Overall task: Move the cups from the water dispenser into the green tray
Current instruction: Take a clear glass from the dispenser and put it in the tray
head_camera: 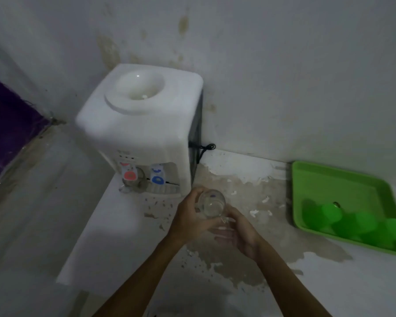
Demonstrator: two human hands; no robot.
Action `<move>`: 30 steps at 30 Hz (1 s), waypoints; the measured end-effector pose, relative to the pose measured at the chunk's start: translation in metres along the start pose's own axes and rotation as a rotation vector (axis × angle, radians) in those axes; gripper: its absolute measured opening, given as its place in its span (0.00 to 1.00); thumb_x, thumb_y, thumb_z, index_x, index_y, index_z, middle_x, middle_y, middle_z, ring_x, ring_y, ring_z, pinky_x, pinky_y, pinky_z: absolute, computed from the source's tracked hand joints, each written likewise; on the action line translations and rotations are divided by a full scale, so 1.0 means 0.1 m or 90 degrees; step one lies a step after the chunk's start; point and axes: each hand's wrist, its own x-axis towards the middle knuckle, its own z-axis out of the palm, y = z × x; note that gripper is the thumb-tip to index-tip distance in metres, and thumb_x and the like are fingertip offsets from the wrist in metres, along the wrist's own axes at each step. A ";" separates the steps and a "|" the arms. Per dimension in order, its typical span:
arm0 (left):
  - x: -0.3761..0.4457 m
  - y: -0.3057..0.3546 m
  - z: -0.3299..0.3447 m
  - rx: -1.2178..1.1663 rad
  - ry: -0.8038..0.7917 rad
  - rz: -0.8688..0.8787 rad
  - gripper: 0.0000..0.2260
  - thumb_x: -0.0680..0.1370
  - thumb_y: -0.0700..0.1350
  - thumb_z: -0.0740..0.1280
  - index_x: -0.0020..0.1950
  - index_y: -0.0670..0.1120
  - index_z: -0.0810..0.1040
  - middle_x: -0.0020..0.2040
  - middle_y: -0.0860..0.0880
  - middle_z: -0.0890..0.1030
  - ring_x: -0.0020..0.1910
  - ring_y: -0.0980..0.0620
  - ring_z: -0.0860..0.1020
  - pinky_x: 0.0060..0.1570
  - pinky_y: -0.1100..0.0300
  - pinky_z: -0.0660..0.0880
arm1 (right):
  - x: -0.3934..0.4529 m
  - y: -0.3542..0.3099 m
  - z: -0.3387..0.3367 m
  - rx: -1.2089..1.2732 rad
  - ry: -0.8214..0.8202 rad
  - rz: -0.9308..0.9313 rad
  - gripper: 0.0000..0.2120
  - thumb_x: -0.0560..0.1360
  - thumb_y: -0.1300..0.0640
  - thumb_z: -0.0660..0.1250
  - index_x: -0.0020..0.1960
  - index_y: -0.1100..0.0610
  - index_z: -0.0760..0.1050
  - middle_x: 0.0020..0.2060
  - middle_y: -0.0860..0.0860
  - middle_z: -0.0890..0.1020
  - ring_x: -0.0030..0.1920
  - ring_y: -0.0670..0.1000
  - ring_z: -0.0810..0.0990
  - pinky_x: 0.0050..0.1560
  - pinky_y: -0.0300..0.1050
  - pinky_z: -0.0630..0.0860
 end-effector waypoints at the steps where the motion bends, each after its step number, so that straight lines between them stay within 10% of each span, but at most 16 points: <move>1: 0.00 0.09 0.08 -0.001 -0.005 0.011 0.32 0.61 0.51 0.83 0.60 0.57 0.74 0.55 0.59 0.81 0.54 0.63 0.79 0.47 0.70 0.77 | -0.05 -0.03 -0.07 0.057 -0.023 0.005 0.23 0.77 0.39 0.62 0.57 0.56 0.83 0.51 0.59 0.86 0.52 0.61 0.85 0.58 0.57 0.79; 15: 0.20 0.82 1.31 -0.012 -0.180 0.094 0.31 0.67 0.40 0.79 0.67 0.52 0.72 0.62 0.58 0.78 0.58 0.63 0.77 0.53 0.65 0.77 | -0.48 -0.31 -1.37 0.347 -0.055 -0.119 0.23 0.77 0.45 0.64 0.64 0.60 0.79 0.60 0.59 0.82 0.47 0.55 0.83 0.45 0.46 0.81; 25: 0.77 1.21 2.21 -0.048 -0.202 0.063 0.20 0.71 0.42 0.74 0.60 0.56 0.77 0.60 0.54 0.81 0.60 0.59 0.78 0.54 0.58 0.74 | -0.68 -1.06 -2.61 0.074 0.266 -0.340 0.19 0.73 0.56 0.74 0.62 0.53 0.73 0.56 0.59 0.83 0.47 0.58 0.84 0.34 0.48 0.80; 30: 1.12 1.22 2.63 -0.032 -0.189 0.035 0.16 0.74 0.35 0.71 0.60 0.47 0.79 0.58 0.47 0.82 0.59 0.53 0.80 0.51 0.68 0.74 | -0.43 -1.26 -3.17 -0.151 0.399 -0.379 0.28 0.62 0.54 0.82 0.58 0.48 0.73 0.54 0.55 0.81 0.52 0.60 0.83 0.50 0.61 0.83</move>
